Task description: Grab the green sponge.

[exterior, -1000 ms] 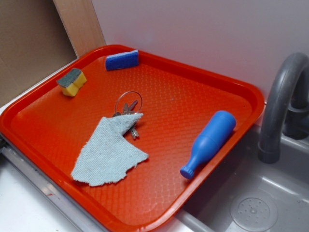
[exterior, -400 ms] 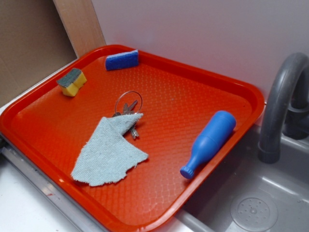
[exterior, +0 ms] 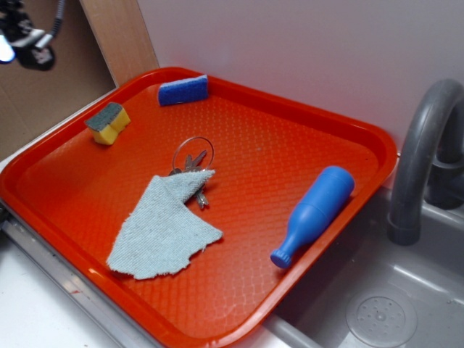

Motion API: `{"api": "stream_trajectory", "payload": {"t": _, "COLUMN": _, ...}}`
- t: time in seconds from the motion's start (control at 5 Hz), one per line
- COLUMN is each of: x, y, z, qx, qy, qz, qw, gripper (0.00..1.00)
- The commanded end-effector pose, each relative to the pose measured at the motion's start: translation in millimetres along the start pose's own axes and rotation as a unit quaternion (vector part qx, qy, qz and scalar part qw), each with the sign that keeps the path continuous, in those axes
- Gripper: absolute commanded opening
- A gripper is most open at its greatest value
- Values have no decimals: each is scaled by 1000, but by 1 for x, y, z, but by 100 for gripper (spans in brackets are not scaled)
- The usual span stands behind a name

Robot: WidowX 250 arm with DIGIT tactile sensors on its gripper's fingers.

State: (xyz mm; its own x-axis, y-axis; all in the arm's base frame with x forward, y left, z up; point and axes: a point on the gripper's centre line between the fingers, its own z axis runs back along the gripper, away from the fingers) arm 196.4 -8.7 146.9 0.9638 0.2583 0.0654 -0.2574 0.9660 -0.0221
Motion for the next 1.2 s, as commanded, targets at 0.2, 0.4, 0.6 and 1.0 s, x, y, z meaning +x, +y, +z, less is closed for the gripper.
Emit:
{"api": "stream_trajectory", "payload": {"t": 0.2, "x": 43, "y": -21, "z": -79, "qx": 18, "qy": 23, "qz": -17, "qw": 999, "gripper": 100}}
{"api": "stream_trajectory", "payload": {"t": 0.4, "x": 48, "y": 0, "z": -98, "qx": 36, "qy": 40, "qz": 3, "qw": 999, "gripper": 100}}
{"api": "stream_trajectory", "payload": {"t": 0.6, "x": 48, "y": 20, "z": -115, "qx": 45, "qy": 66, "qz": 19, "qw": 997, "gripper": 100}}
{"api": "stream_trajectory", "payload": {"t": 1.0, "x": 46, "y": 22, "z": -124, "qx": 39, "qy": 79, "qz": 4, "qw": 996, "gripper": 0}}
